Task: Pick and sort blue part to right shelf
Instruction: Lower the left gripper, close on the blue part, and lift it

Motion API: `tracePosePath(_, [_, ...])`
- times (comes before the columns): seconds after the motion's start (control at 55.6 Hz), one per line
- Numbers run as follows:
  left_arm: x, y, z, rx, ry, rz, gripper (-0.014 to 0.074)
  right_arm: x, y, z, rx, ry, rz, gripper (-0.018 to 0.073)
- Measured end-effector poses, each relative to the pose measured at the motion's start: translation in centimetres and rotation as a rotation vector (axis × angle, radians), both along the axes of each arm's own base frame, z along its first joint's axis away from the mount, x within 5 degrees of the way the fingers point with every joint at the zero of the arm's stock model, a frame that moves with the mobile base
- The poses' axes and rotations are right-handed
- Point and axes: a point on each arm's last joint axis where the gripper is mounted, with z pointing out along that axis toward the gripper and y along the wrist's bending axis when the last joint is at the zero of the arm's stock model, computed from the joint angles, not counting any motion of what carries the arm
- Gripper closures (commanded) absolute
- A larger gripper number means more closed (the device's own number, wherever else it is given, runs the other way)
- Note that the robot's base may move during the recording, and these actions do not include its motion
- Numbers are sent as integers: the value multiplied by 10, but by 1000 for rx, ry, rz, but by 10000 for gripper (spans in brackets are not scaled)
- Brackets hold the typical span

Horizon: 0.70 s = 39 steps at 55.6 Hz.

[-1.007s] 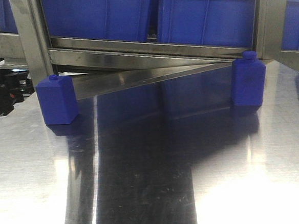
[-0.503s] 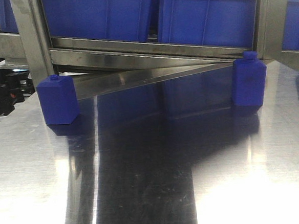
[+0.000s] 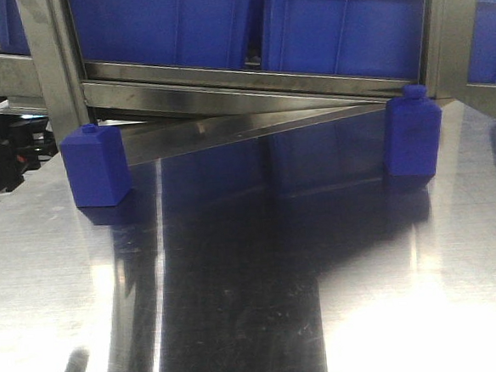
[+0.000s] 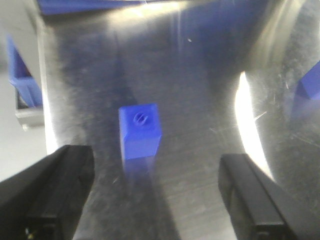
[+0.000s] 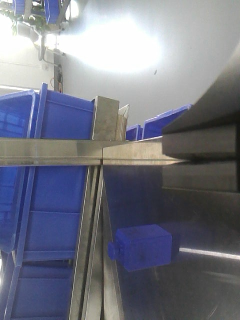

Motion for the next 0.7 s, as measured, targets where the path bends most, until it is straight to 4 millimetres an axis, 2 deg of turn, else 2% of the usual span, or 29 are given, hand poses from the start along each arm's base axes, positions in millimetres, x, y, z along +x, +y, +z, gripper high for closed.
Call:
tracePosePath(0.18, [52,-20,0,41,150,-21,19,0,0,0,0,0,0,506])
tracePosePath(0.359, [93,-31,-21,83,303,19,20,0,0,0,0,0,0,506])
tracePosePath(0.503, [113,-36,-41,130,380,40,20,0,0,0,0,0,0,506])
tracePosePath(0.701, [130,-41,-71,156,451,47,20,0,0,0,0,0,0,506])
